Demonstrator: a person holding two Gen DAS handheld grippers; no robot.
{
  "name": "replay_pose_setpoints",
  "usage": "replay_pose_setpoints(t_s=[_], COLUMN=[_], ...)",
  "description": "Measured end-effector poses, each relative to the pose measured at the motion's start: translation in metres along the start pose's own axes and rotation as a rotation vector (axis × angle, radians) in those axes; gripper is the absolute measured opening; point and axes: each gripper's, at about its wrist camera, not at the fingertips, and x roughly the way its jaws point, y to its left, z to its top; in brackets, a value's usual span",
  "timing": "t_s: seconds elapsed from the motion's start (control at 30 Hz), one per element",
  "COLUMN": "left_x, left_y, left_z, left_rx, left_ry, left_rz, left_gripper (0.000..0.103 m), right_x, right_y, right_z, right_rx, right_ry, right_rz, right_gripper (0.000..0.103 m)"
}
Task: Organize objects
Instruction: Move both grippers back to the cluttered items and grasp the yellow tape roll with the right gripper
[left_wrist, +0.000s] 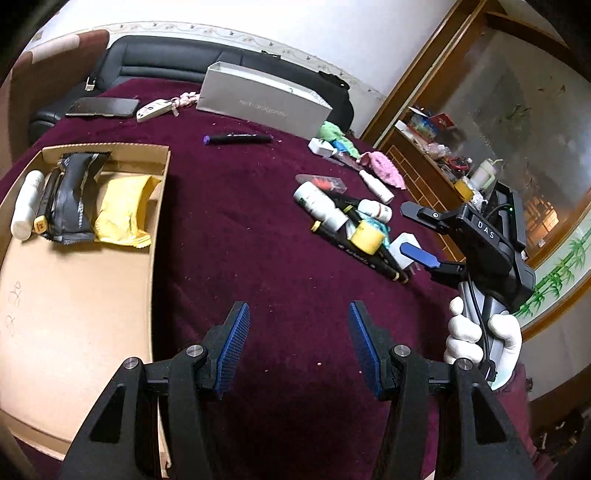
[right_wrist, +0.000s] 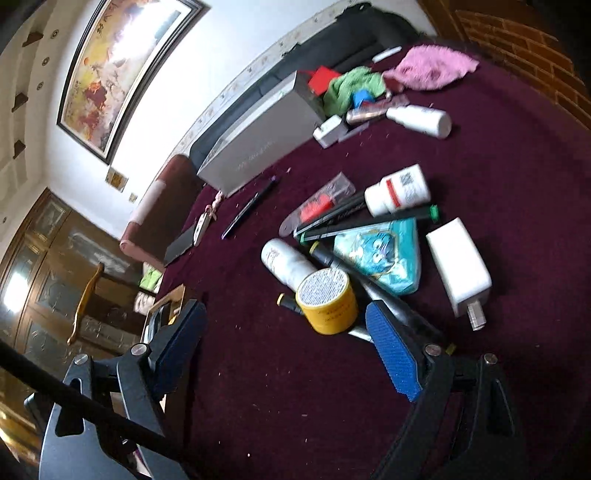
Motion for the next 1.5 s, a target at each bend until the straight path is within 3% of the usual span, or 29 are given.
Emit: replay_pose_setpoints(t_s=[0.13,0.33,0.37,0.4,0.53,0.7,0.77,0.83,1.03,1.13,1.23,1.37,1.5], left_x=[0.001,0.004,0.004,0.005,0.008,0.027,0.041,0.059,0.123,0.159,0.189,0.189,0.168], left_y=[0.008,0.011,0.01,0.01,0.005,-0.02,-0.04,-0.067,-0.139,-0.156,-0.156,-0.153,-0.154], left_z=[-0.003,-0.005,-0.005,-0.004,-0.001,0.006,0.011,0.017,0.02,0.021,0.025,0.032,0.02], left_rx=[-0.025,-0.033,-0.029,-0.025,0.001,0.111,0.228,0.413,0.872,0.994,1.016,0.95,0.939], left_ry=[0.009,0.02,0.02,0.02,0.024,0.049,0.047,0.035,0.09,0.145,0.217,0.274,0.377], left_rz=[0.006,0.012,0.013,0.015,0.02,0.026,0.041,0.068,0.099,0.108,0.134,0.099,-0.002], left_gripper=[0.049,0.049,0.049,0.049,0.049,0.049,0.049,0.049,0.049,0.049,0.05,0.049,0.04], right_x=[0.013,0.047,0.052,0.057,0.045,-0.005,-0.026,-0.04,-0.045,-0.048,-0.051,-0.049,-0.045], right_y=[0.01,0.027,0.026,0.024,0.015,-0.006,-0.021,-0.035,-0.062,-0.066,-0.072,-0.077,-0.072], right_z=[-0.001,-0.006,-0.007,-0.007,-0.012,-0.017,-0.016,-0.012,-0.004,-0.002,-0.001,-0.003,-0.004], right_rx=[-0.067,-0.178,-0.187,-0.187,-0.147,-0.075,-0.031,0.007,0.118,0.138,0.166,0.193,0.178], right_ry=[-0.019,-0.008,-0.004,0.003,-0.009,-0.106,-0.15,-0.177,-0.174,-0.184,-0.187,-0.171,-0.153], right_rz=[-0.132,-0.307,-0.325,-0.331,-0.297,-0.187,-0.149,-0.124,-0.033,-0.008,0.032,0.071,0.094], right_gripper=[0.082,0.05,0.037,0.038,0.038,0.038,0.038,0.038,0.038,0.038,0.038,0.038,0.038])
